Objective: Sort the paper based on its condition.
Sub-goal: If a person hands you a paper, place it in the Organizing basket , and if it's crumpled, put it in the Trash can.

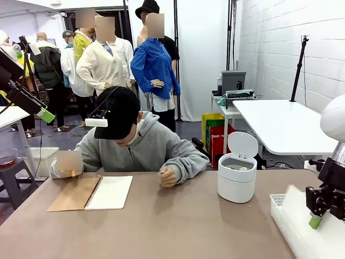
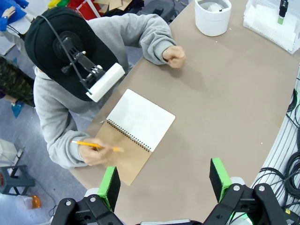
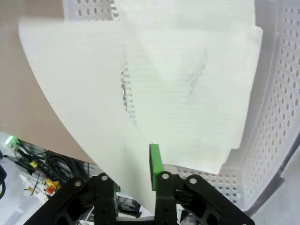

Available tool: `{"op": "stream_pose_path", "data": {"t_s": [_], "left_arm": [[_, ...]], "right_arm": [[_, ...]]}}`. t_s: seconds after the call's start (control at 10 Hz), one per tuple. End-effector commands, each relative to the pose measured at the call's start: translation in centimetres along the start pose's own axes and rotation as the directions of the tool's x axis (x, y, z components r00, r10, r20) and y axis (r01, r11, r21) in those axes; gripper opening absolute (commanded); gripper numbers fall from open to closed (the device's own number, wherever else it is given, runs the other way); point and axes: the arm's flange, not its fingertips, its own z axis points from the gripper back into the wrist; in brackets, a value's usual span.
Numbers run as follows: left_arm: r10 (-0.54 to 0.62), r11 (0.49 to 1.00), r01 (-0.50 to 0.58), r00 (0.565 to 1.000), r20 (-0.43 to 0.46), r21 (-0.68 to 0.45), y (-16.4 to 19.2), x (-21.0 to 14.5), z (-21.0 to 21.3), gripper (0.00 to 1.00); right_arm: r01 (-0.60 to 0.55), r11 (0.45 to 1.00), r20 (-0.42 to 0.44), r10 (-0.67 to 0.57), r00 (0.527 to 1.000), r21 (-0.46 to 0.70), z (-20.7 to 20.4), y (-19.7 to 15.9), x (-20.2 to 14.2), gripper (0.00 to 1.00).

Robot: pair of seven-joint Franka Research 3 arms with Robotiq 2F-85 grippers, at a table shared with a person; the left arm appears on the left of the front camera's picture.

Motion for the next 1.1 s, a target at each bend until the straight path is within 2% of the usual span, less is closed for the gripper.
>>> {"op": "stream_pose_path", "data": {"t_s": [0.0,0.1,0.6,1.0], "left_arm": [[0.001,1.0,-0.001,1.0,-0.001,0.002,0.0,-0.1,0.0,1.0],[0.001,1.0,-0.001,1.0,-0.001,0.002,0.0,-0.1,0.0,1.0],[0.001,1.0,-0.001,1.0,-0.001,0.002,0.0,-0.1,0.0,1.0],[0.001,1.0,-0.001,1.0,-0.001,0.002,0.0,-0.1,0.0,1.0]], "right_arm": [[0.058,0.996,0.002,-0.058,0.998,-0.065,-3.7,-1.2,-6.4,0.87],[0.085,0.992,-0.013,-0.086,0.996,-0.091,-3.6,-1.9,-6.8,1.0],[0.09,0.982,0.016,-0.088,0.996,-0.169,-1.4,-2.4,-6.5,1.0],[0.004,0.977,0.087,0.014,0.996,-0.214,3.2,-0.3,-5.7,1.0]]}}
